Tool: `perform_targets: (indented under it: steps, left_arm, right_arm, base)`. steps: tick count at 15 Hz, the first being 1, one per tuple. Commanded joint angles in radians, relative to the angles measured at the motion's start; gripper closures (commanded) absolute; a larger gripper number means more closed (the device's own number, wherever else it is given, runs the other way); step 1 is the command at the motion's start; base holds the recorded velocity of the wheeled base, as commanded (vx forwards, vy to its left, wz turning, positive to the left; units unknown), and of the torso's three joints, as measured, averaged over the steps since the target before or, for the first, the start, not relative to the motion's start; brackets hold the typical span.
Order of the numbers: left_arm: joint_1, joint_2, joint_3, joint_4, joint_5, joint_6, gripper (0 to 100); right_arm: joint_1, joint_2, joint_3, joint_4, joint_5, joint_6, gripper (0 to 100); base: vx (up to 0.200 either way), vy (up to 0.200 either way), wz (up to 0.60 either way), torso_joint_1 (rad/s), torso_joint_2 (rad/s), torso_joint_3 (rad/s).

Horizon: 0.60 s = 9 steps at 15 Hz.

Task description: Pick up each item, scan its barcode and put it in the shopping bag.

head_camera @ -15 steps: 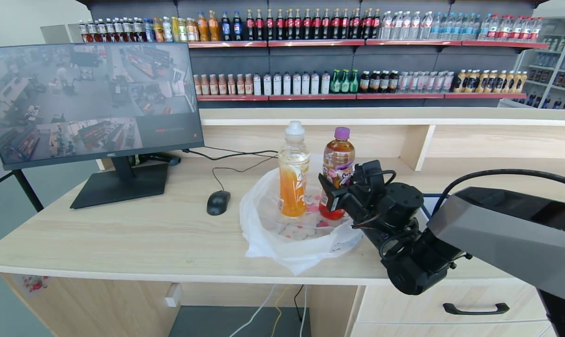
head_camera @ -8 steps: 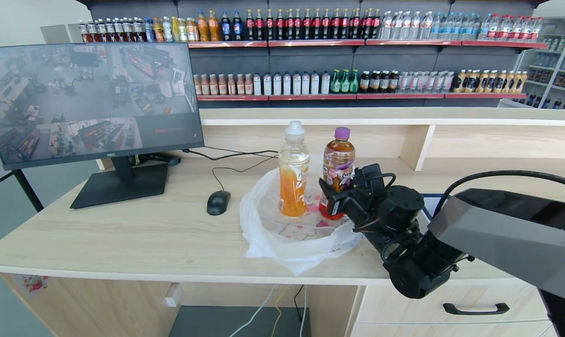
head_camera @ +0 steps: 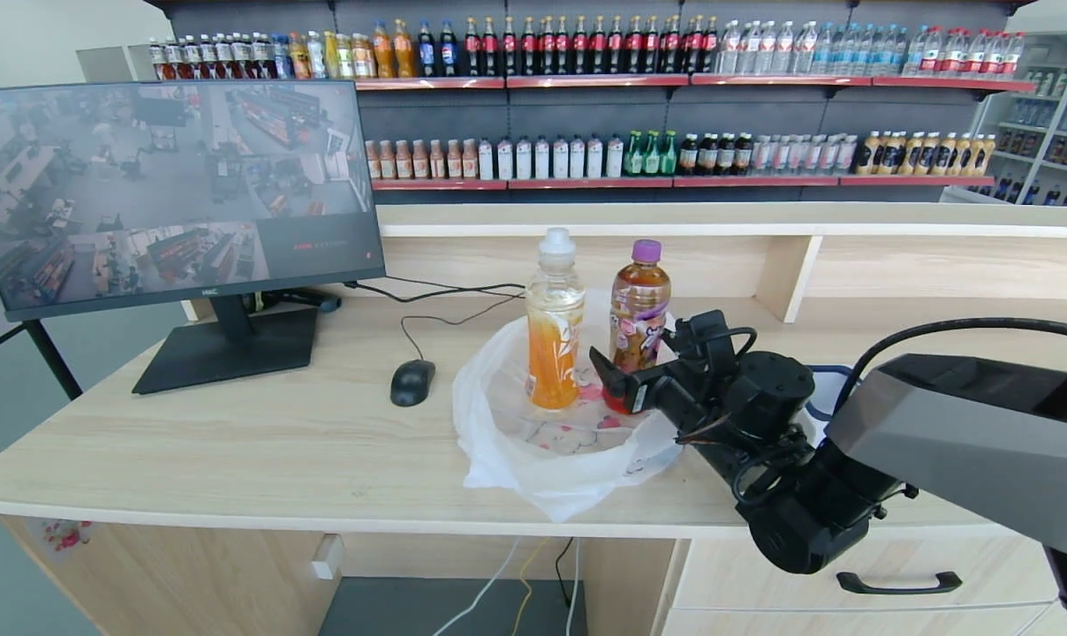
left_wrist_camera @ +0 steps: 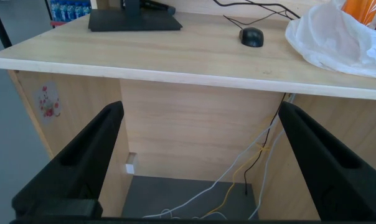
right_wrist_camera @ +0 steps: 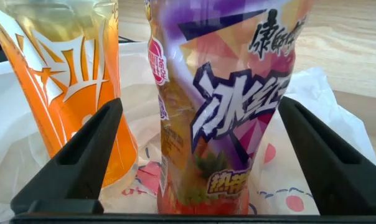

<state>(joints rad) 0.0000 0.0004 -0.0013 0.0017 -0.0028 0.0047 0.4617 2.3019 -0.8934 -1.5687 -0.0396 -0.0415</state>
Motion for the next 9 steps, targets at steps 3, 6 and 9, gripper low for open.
perform_targets:
  steps: [3, 6, 9]
  left_arm:
    - [0.000, 0.000, 0.001, 0.000, 0.000, 0.000, 0]
    - [0.000, 0.000, 0.000, 0.000, 0.000, 0.000, 0]
    - [0.000, 0.000, 0.000, 0.000, 0.000, 0.000, 0]
  right_arm:
    - [0.008, -0.087, 0.045, -0.002, 0.000, -0.020, 0]
    - [0.031, -0.199, 0.179, -0.002, 0.000, -0.021, 0]
    - [0.041, -0.322, 0.306, -0.002, -0.002, -0.023, 0]
  base:
    - [0.000, 0.000, 0.00, 0.000, 0.00, 0.000]
    - [0.000, 0.000, 0.00, 0.000, 0.00, 0.000]
    - [0.000, 0.000, 0.00, 0.000, 0.00, 0.000]
